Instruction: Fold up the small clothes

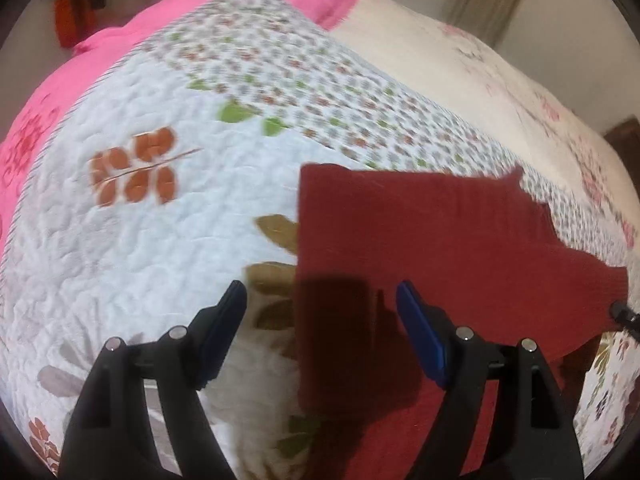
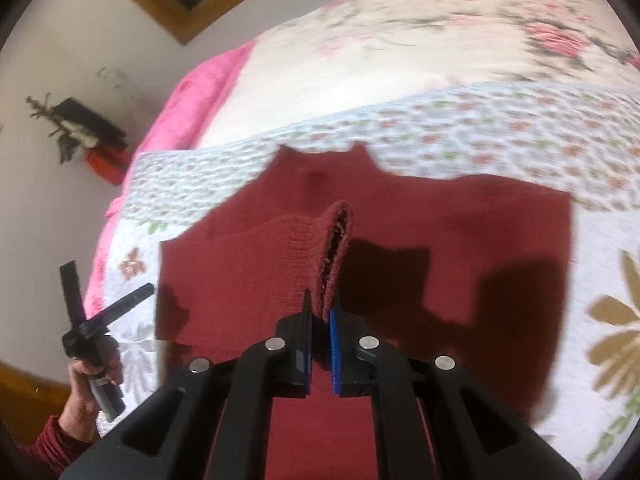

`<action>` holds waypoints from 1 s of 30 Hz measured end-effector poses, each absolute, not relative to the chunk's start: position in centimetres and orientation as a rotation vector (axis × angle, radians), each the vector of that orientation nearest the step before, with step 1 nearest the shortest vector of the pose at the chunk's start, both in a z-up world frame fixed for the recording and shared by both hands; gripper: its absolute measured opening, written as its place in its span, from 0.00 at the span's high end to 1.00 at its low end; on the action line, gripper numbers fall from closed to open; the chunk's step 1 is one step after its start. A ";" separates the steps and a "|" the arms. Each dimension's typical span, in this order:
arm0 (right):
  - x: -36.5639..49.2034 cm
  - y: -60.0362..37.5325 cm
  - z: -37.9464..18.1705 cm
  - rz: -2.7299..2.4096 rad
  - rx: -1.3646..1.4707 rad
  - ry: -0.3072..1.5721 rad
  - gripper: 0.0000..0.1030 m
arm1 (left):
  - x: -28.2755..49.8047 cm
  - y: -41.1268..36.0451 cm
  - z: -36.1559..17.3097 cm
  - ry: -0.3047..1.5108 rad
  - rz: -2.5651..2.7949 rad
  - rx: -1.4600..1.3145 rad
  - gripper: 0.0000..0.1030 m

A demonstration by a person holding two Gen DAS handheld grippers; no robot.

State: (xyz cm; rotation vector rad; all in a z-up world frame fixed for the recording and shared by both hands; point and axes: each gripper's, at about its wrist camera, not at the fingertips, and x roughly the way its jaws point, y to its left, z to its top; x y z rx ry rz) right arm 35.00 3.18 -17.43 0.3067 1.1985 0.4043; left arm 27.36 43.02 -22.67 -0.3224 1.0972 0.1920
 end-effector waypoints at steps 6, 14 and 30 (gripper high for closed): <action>34.4 -1.4 -19.5 0.292 0.324 1.225 0.94 | 28.9 39.9 -24.3 1.137 0.182 -0.253 0.25; 34.1 -1.9 -24.6 0.245 0.282 1.342 0.91 | 29.9 39.2 -27.2 1.211 0.228 -0.195 0.23; 34.7 2.1 -22.8 0.321 0.225 1.301 0.78 | 29.8 33.9 -24.5 1.172 0.061 -0.183 0.25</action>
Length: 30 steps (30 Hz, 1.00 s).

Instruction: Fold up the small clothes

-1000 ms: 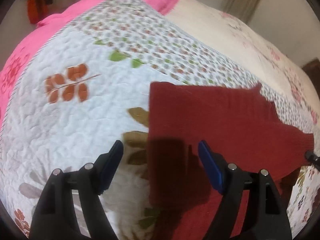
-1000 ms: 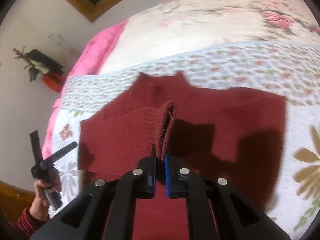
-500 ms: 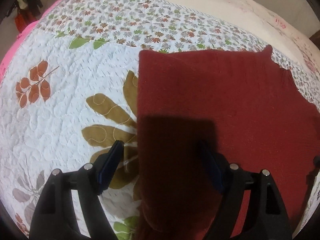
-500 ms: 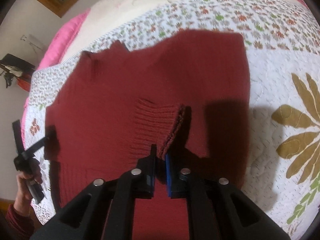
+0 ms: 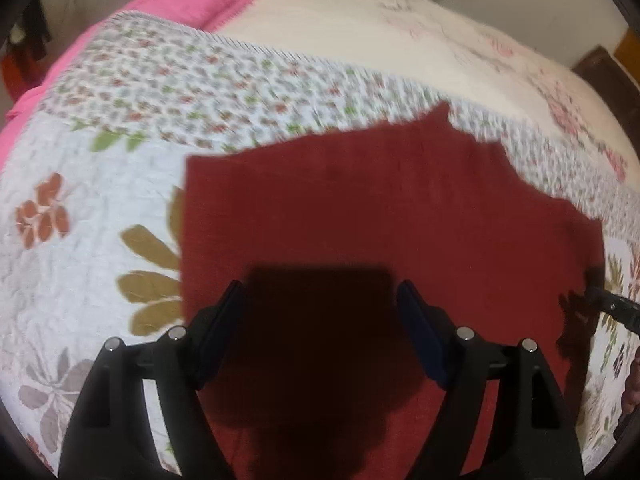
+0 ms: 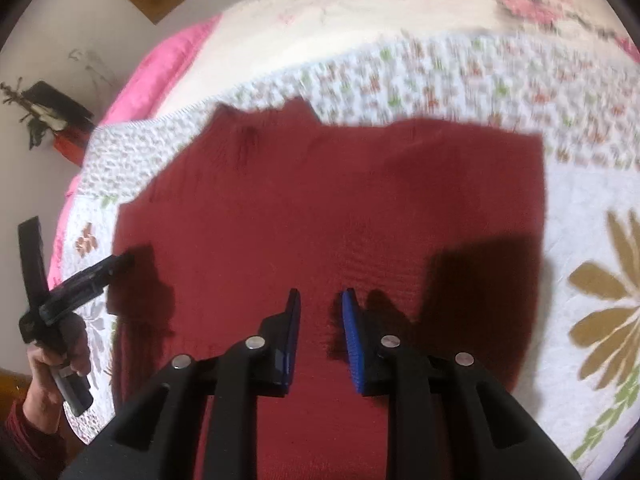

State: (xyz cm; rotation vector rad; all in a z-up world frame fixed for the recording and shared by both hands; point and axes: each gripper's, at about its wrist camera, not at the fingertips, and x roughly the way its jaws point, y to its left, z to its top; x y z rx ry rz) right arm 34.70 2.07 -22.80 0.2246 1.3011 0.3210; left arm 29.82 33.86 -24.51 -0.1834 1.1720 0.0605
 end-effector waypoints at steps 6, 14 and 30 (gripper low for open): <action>33.8 0.8 -26.3 0.270 0.246 1.356 0.82 | 29.8 33.2 -26.8 1.203 0.042 -0.105 0.25; 33.7 0.6 -27.4 0.241 0.253 1.367 0.84 | 30.3 33.6 -27.8 1.223 0.032 -0.136 0.23; 14.7 -4.9 -20.6 0.244 0.214 1.389 0.49 | 10.3 38.7 -23.2 1.353 0.057 -0.222 0.20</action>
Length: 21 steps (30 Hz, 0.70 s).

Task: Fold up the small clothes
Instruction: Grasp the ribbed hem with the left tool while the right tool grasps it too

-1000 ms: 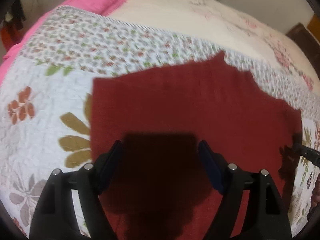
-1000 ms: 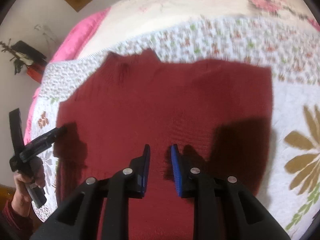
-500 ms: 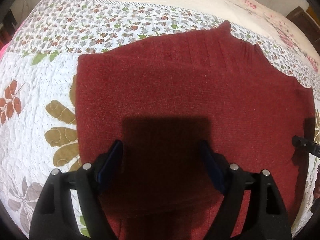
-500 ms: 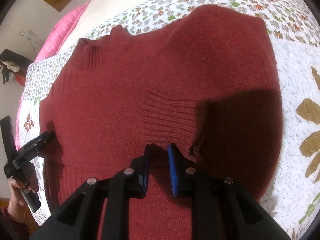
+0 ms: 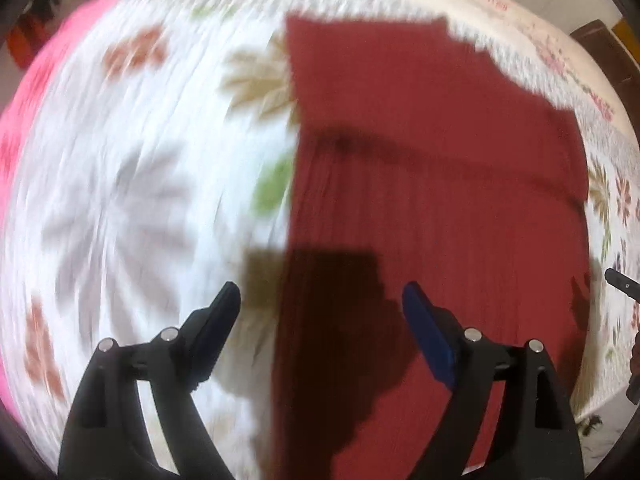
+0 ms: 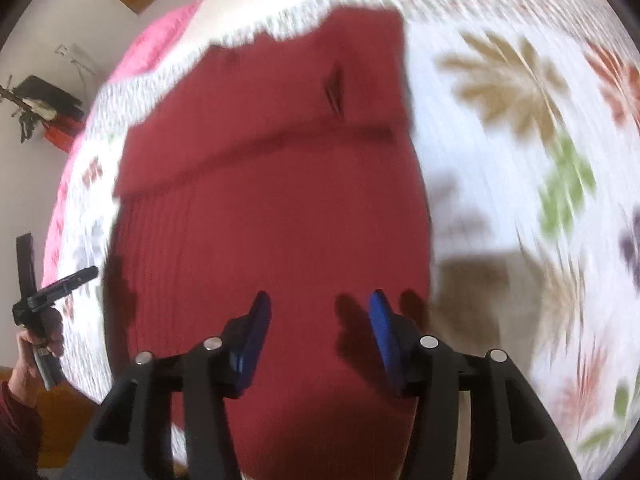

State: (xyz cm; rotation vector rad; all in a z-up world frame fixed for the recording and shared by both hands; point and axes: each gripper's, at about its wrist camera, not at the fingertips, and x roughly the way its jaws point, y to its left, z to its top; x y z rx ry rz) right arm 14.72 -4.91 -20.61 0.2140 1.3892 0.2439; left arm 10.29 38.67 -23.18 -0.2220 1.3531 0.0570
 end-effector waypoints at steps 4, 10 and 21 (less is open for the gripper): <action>9.8 -6.1 -21.7 0.217 0.243 1.454 0.48 | 5.2 38.6 -24.5 1.420 0.063 -0.226 0.20; 4.7 -7.2 -23.8 0.166 0.276 1.527 0.46 | 1.8 37.4 -26.5 1.470 0.044 -0.212 0.20; 1.2 -7.5 -25.7 0.160 0.289 1.578 0.38 | -2.0 37.1 -27.9 1.520 0.038 -0.205 0.20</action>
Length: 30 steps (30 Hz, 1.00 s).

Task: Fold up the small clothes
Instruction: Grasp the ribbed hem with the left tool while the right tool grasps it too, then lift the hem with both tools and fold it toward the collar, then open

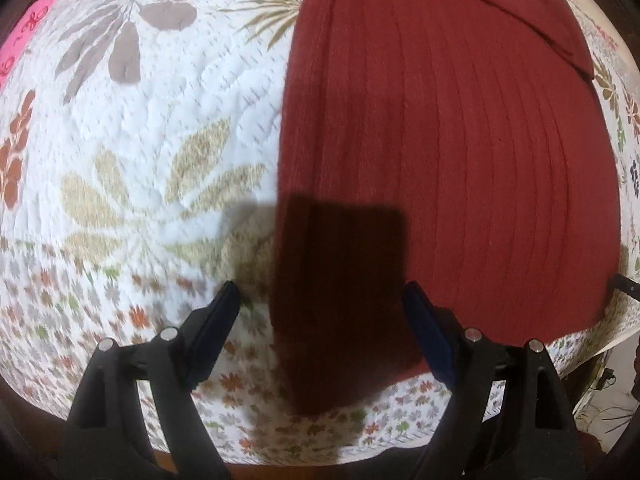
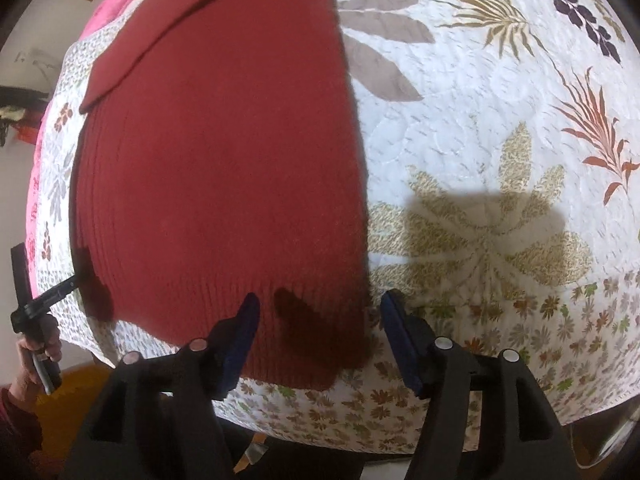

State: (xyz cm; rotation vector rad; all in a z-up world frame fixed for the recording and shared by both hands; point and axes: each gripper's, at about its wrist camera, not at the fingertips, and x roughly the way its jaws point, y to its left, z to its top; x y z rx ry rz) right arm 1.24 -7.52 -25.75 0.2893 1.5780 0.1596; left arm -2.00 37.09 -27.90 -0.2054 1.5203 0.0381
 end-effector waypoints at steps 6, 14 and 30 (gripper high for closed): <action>0.9 -6.3 -26.3 0.189 0.289 1.580 0.37 | -3.9 36.9 -28.1 1.510 0.022 -0.214 0.19; 0.0 -7.3 -26.9 0.214 0.356 1.588 0.39 | -3.9 35.0 -28.8 1.521 0.027 -0.225 0.37; 1.4 -6.7 -24.9 0.378 0.475 1.549 0.87 | -5.4 36.5 -25.6 1.473 -0.073 -0.401 0.93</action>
